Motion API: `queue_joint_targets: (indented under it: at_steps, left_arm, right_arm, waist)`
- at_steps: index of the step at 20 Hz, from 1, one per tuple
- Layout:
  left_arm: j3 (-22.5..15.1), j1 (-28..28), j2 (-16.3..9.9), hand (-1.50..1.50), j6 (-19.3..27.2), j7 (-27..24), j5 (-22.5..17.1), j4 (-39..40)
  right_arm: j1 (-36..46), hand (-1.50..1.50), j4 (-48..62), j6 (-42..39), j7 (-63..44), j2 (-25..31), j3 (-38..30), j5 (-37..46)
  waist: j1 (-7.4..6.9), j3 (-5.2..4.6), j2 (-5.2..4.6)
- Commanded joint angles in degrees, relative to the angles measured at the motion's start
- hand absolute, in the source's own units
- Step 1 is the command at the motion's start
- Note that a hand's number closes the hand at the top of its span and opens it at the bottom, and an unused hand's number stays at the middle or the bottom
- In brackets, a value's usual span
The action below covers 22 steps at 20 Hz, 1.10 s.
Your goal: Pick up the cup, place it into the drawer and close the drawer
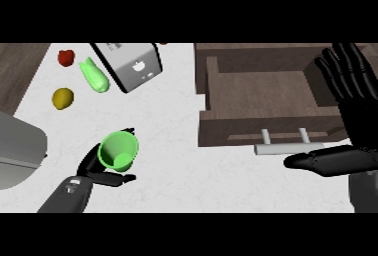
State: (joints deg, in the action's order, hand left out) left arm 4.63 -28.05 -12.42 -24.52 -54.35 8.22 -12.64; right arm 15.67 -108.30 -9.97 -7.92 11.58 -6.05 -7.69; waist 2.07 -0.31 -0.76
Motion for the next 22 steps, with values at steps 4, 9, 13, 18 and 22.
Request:
queue_joint_targets:
  at_steps: [4, 9, 13, 18, 22]
  left_arm:
    - [0.06, 0.43, 3.0, 1.5, 0.41, -13.66, -0.32, -4.75]
    - [2.5, -0.28, 3.21, 1.5, 8.08, -17.24, -1.27, -4.94]
    - [9.6, -0.22, 3.5, 1.5, 11.38, -15.4, -8.21, -6.09]
    - [16.68, -3.08, 3.83, 1.5, 13.95, -13.73, -14.73, -7.64]
    - [13.14, -5.84, 5.58, 1.5, 12.61, -9.06, -12.98, -11.9]
  right_arm:
    - [1.03, -1.5, 1.56, -0.79, -0.24, 1.54, -1.65, -0.67]
    - [-0.49, -1.5, 1.18, -0.4, 1.54, 0.06, -0.89, -0.17]
    - [1.24, -1.5, 0.54, 0.09, -1.32, 0.76, -1.2, -0.57]
    - [0.76, -1.5, 2.67, -1.01, 0.91, 1.73, -2.82, -0.96]
    - [-1.96, -1.5, 0.34, -0.74, 1.09, 1.01, -1.94, 0.17]
  waist:
    - [-0.57, 0.02, 0.1]
    - [0.0, 0.02, -0.07]
    - [-1.0, 0.04, 0.15]
    - [-1.06, 0.15, 0.23]
    - [-1.69, 0.3, 0.8]
